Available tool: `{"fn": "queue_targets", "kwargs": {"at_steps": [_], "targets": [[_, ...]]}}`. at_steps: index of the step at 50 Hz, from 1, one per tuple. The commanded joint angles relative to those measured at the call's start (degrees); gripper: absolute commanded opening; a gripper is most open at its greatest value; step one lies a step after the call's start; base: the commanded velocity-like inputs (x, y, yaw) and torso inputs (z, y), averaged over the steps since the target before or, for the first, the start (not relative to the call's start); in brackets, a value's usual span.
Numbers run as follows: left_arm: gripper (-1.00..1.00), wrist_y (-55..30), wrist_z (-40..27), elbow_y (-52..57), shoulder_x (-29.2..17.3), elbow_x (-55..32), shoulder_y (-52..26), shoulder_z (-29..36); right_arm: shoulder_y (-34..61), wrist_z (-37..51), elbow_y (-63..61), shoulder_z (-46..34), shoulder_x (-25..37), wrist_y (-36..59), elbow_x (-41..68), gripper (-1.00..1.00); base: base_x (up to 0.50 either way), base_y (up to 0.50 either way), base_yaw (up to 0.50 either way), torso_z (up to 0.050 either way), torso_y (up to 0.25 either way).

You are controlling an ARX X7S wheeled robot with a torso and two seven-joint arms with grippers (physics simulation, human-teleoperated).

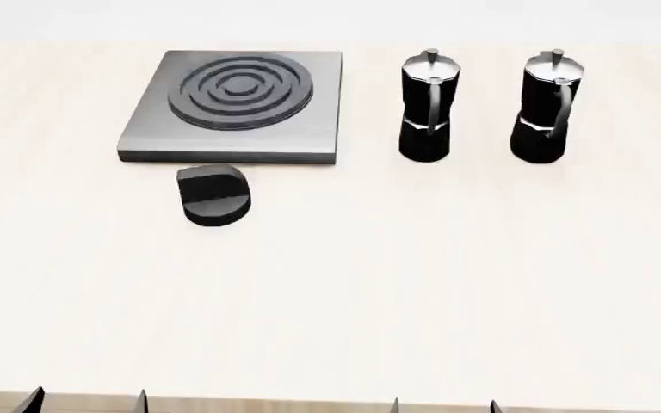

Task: Turn off the stove.

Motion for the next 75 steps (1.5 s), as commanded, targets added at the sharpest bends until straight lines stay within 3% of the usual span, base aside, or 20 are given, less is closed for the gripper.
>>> {"fn": "queue_targets", "kwargs": {"at_steps": [1, 15, 20, 21, 23, 31, 48, 75], "targets": [[1.00, 0.06, -1.00, 0.04, -0.92, -0.85, 0.04, 1.12, 0.01, 1.18, -0.07, -1.22, 0.91, -0.07, 0.68, 1.00, 0.00, 0.00, 0.00, 0.000, 0.000], [1.00, -0.59, -3.31, 0.65, -3.02, -3.08, 0.03, 3.63, 0.14, 4.38, -0.30, -3.89, 2.95, 0.17, 1.70, 1.00, 0.00, 0.00, 0.00, 0.000, 0.000], [1.00, -1.54, -4.40, 1.13, -3.47, -1.55, -0.03, 4.68, 0.26, 5.12, -0.38, -4.28, 3.22, 0.55, 1.52, 1.00, 0.00, 0.00, 0.00, 0.000, 0.000], [1.00, 0.00, -1.11, 0.98, -0.64, 1.38, 0.19, 1.50, 0.34, 3.00, -0.08, -2.14, 1.40, 0.49, -0.31, 1.00, 0.00, 0.00, 0.00, 0.000, 0.000], [1.00, 1.34, -3.16, -1.70, -1.09, 4.08, -1.41, 2.49, 0.29, 3.29, -0.81, -2.66, 1.75, 1.24, 0.14, 1.00, 0.00, 0.00, 0.00, 0.000, 0.000], [1.00, 0.22, -5.01, -1.11, -2.34, 1.92, -2.34, 3.47, 0.49, 3.91, -1.60, -3.86, 3.10, 2.25, 1.25, 1.00, 0.00, 0.00, 0.00, 0.000, 0.000], [1.00, -1.40, -9.17, 7.47, -4.28, 2.84, -1.06, 4.36, -1.32, 5.05, -12.82, -4.68, 5.01, 6.43, 3.79, 1.00, 0.00, 0.00, 0.00, 0.000, 0.000], [1.00, -9.18, -10.20, 23.70, -7.20, 0.09, 0.74, 5.23, -2.54, 7.85, -25.06, -4.76, 7.36, 10.96, 7.20, 1.00, 0.00, 0.00, 0.00, 0.000, 0.000]]}}
